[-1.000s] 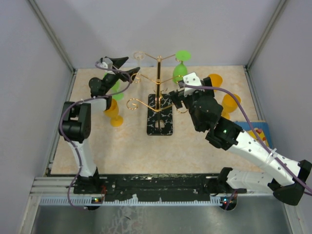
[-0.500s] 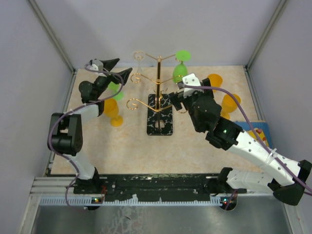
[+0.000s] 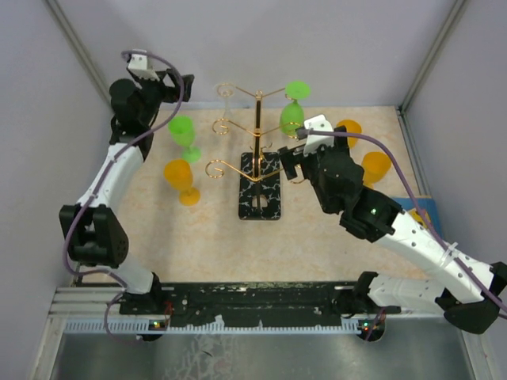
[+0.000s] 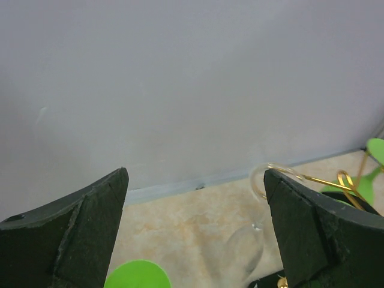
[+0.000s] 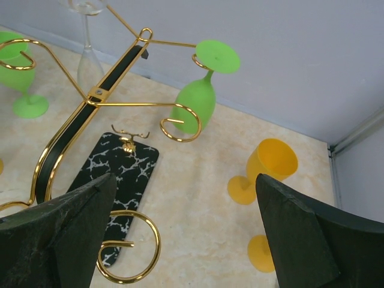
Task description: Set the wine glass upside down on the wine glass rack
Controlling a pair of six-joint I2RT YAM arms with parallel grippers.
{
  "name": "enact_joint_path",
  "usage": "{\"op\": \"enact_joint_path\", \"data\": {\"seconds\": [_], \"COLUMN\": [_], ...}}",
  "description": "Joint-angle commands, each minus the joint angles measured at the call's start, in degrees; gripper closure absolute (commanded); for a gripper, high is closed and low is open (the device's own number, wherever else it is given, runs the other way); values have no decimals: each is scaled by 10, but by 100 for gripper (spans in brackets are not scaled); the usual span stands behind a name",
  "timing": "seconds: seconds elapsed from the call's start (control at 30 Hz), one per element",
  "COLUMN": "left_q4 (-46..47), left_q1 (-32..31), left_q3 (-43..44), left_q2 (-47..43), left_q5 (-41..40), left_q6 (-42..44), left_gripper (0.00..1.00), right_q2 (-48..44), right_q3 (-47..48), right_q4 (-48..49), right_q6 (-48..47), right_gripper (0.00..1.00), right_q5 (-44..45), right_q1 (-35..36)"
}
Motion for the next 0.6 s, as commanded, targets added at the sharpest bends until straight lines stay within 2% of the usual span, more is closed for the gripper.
{"op": "enact_joint_path", "data": {"seconds": [0.0,0.07,0.23,0.33,0.43,0.57], "left_q4": [-262,-295,-286,-315,-351,-345], "left_q1": [3,6,27,36,43,48], "left_q3": [100,128,124,147,173,164], "left_q2": [80,106,125,148,173,182], "left_q5": [-66,-85,-90,-85,-88,-83], "left_q6": [41,44,29,41,57,58], "left_gripper": [0,0,0,3,8,20], "right_q2": [-14,-14,-24,-32,-30,-20], "right_q3": [45,51,52,41,37,39], "right_q4": [-41,-58,-89,-92,-95,-99], "right_q6": [41,50,80,88,91,88], "right_gripper": [1,1,1,1,1,1], "right_q5": [0,4,5,9,10,12], "right_q1": [-4,-4,-4,-4,-4,-4]}}
